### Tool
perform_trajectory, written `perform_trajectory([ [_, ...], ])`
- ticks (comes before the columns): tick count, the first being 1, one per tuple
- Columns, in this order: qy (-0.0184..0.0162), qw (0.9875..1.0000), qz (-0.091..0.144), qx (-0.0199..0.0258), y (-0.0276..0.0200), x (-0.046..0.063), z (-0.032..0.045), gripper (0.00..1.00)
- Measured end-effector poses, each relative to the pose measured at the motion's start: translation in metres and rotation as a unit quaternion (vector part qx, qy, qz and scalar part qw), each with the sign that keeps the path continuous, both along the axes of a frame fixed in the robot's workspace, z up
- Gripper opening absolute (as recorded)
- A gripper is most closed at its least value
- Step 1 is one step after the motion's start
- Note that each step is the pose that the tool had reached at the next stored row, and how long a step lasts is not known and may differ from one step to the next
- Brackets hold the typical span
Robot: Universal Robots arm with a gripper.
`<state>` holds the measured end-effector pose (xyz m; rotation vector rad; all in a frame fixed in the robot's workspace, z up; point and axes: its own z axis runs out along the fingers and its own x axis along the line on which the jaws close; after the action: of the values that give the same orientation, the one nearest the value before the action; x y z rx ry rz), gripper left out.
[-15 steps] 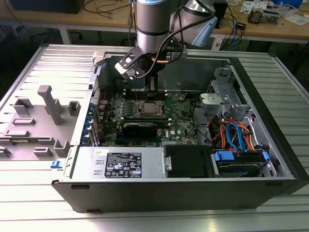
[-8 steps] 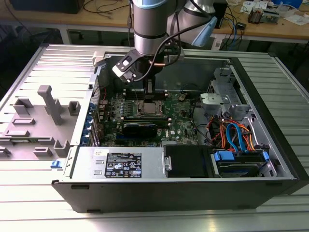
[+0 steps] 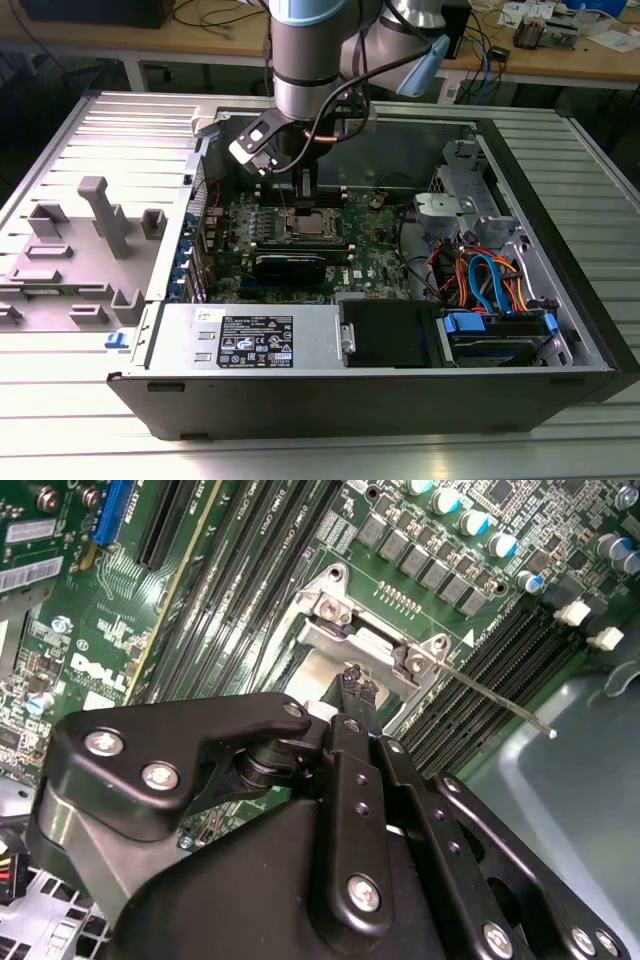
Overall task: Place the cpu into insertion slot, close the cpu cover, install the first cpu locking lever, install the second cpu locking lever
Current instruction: 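Close the cpu cover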
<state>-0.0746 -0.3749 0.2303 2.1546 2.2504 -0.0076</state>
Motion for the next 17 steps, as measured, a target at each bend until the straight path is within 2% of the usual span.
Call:
perform_trajectory([
  [4,0.0000,1.0000,0.000,0.0000,0.0000,-0.004,-0.0066,0.11],
  [17,0.0000,1.0000,0.000,0.0000,0.0000,-0.008,-0.0201,0.11],
])
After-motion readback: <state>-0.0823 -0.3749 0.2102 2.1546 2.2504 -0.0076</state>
